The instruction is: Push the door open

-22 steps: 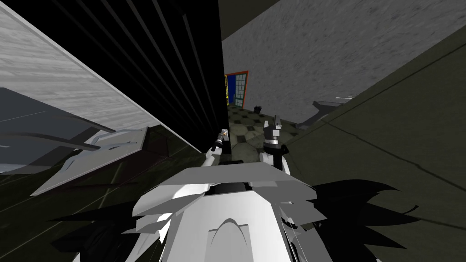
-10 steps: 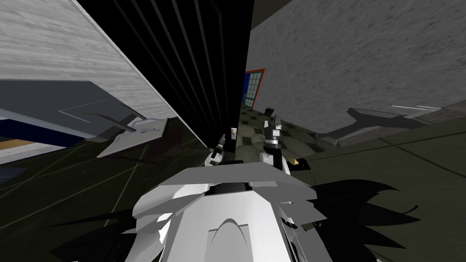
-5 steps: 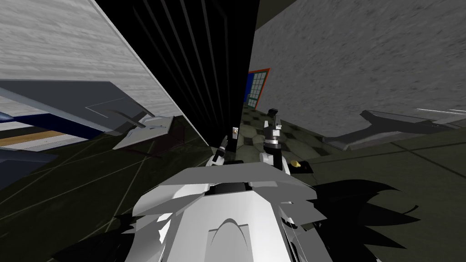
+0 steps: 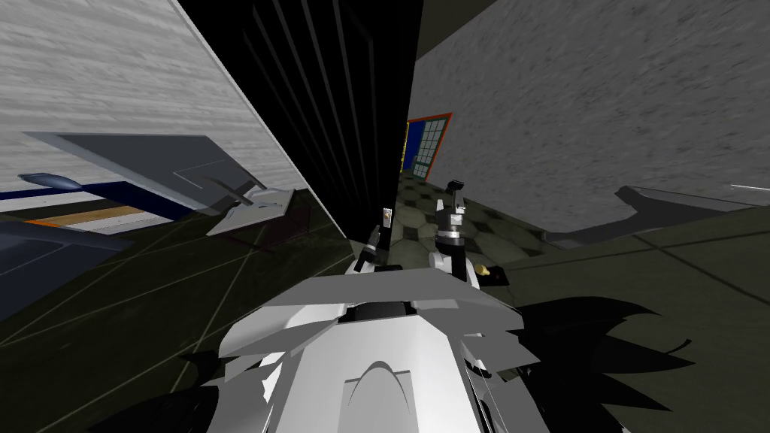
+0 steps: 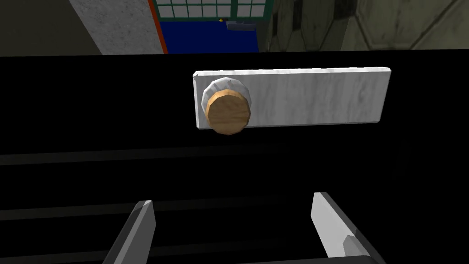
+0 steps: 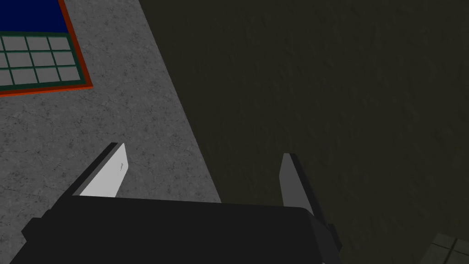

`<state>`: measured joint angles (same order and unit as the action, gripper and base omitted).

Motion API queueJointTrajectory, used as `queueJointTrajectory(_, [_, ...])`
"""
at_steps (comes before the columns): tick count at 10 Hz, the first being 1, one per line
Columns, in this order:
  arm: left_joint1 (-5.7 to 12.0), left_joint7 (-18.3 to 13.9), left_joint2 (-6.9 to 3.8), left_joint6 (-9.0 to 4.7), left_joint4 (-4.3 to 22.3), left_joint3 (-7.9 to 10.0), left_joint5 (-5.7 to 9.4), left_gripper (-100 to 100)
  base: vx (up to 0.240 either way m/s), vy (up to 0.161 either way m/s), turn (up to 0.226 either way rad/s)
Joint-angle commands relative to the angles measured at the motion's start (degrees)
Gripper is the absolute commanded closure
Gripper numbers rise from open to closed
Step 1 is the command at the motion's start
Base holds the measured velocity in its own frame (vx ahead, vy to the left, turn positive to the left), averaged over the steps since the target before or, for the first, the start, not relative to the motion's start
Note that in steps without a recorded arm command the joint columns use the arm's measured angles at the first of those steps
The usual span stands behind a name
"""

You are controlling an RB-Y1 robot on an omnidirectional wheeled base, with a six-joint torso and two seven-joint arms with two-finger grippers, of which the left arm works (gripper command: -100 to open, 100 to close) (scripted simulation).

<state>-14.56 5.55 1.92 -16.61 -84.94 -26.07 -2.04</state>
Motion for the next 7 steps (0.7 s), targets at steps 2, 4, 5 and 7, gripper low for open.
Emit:
queueJointTrajectory(2, [0.04,0.1,-1.40,0.03,0.0,-0.14,0.01,-100,0.109,0.057,0.019])
queueJointTrajectory(4, [0.12,0.3,-3.08,0.09,0.2,-0.47,0.04,-100,0.205,0.036,0.026])
queueJointTrajectory(5, [0.17,0.4,-3.30,0.13,0.2,-0.62,0.05,-100,0.246,-0.072,0.029])
queueJointTrajectory(7, [0.25,0.7,-2.73,0.19,0.3,-0.94,0.08,-100,0.191,-0.142,0.028])
